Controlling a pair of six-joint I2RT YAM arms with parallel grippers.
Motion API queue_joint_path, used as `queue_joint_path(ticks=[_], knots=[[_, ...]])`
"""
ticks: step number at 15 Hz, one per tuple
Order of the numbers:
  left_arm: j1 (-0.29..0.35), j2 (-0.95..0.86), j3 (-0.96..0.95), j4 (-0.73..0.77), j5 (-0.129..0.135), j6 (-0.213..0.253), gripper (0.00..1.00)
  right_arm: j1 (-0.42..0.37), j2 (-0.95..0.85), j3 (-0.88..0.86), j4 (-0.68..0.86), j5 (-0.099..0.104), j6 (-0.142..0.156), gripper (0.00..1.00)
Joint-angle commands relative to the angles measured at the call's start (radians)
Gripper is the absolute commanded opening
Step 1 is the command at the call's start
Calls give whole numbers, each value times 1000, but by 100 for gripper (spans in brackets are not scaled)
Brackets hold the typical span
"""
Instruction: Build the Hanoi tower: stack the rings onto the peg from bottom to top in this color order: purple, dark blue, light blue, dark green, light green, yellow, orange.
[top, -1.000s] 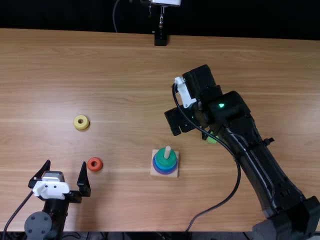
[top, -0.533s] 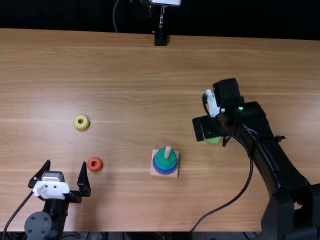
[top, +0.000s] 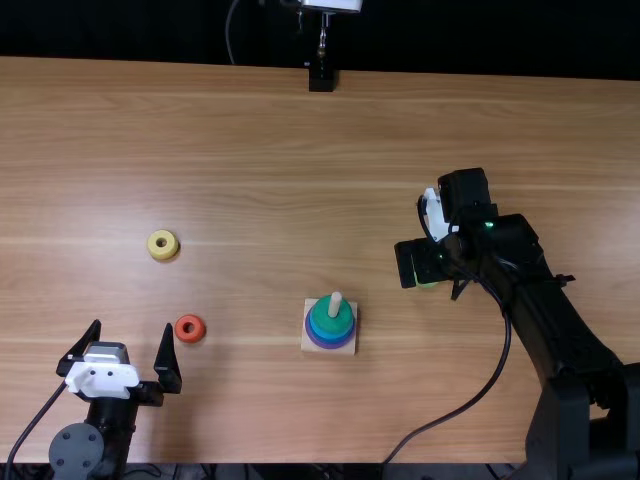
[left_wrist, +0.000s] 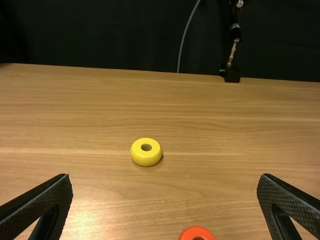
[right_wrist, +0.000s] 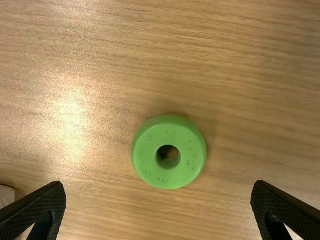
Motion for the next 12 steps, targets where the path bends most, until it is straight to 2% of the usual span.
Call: queue_joint_path(ticks=[1,12], knots=[[11,-12,-45,-20,12,4,100,-5,3,-14,2,-1,11,100],[11,-12,-47,-20,11,4,100,-2,76,-11,76,-1,15,100]])
